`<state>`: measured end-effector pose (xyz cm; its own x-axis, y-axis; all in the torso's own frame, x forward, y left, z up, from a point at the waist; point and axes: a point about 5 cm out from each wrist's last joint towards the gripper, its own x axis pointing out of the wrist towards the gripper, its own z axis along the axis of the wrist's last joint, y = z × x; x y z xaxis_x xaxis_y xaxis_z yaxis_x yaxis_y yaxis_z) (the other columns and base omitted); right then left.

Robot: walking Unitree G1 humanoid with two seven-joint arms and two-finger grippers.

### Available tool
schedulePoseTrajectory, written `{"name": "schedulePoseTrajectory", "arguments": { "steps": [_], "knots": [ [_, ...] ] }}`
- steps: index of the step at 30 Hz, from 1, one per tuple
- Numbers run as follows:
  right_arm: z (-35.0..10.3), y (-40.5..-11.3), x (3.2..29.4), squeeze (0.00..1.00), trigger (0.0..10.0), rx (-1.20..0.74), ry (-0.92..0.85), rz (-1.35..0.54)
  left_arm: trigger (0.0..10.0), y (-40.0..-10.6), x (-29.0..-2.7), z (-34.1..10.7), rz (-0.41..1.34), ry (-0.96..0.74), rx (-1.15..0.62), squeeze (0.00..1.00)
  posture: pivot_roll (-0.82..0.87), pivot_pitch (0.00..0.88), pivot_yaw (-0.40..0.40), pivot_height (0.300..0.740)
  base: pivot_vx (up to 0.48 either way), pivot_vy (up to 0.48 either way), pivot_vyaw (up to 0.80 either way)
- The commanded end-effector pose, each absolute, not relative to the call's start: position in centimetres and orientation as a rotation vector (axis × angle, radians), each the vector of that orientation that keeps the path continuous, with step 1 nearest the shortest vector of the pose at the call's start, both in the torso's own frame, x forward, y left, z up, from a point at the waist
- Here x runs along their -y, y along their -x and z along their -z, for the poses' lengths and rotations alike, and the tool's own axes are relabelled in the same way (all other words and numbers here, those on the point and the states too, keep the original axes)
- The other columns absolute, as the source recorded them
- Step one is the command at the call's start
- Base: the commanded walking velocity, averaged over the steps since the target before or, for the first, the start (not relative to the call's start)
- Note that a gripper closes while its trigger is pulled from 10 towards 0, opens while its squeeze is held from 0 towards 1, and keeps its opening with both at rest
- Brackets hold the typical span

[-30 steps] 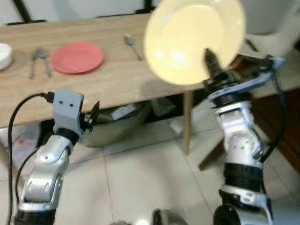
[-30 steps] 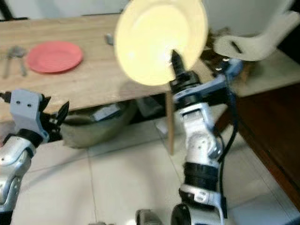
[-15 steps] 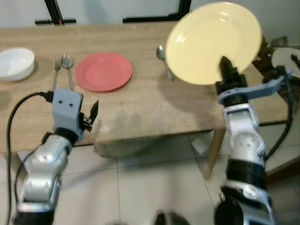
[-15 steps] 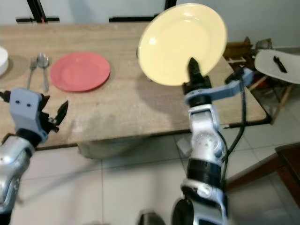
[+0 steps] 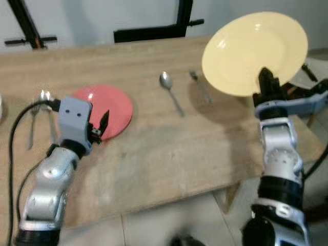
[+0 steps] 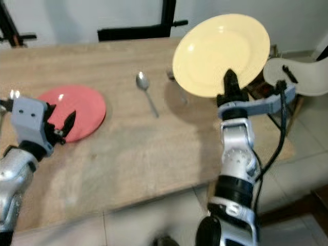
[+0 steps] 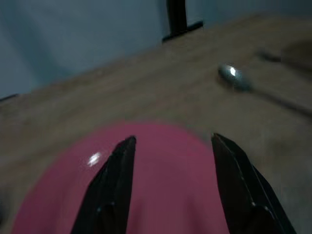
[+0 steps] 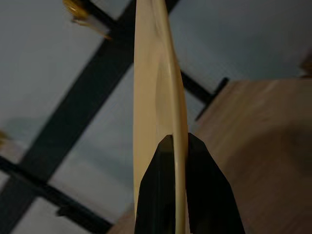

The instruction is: Setting the table

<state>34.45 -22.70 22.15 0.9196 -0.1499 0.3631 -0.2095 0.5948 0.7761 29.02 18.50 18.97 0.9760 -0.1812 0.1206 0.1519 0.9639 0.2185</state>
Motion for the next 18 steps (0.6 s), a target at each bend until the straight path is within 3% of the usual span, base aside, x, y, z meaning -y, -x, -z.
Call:
{"name": "schedulePoseTrajectory", "arguments": {
  "steps": [1,18],
  "knots": [
    [-22.2,-34.7,21.8,0.00,10.0,0.409,-0.922,-0.066,10.0,-28.6,-18.8,-18.3,0.173,-0.208,0.107,0.00,0.00,0.043,0.030,0.740,0.000,0.000,0.00],
    [-18.9,-35.6,21.1,0.00,10.0,0.195,-0.779,-0.063,10.0,-28.0,-17.1,-19.0,0.357,-0.227,0.116,0.00,0.01,0.046,0.025,0.740,0.000,0.000,0.00]
  ]
}}
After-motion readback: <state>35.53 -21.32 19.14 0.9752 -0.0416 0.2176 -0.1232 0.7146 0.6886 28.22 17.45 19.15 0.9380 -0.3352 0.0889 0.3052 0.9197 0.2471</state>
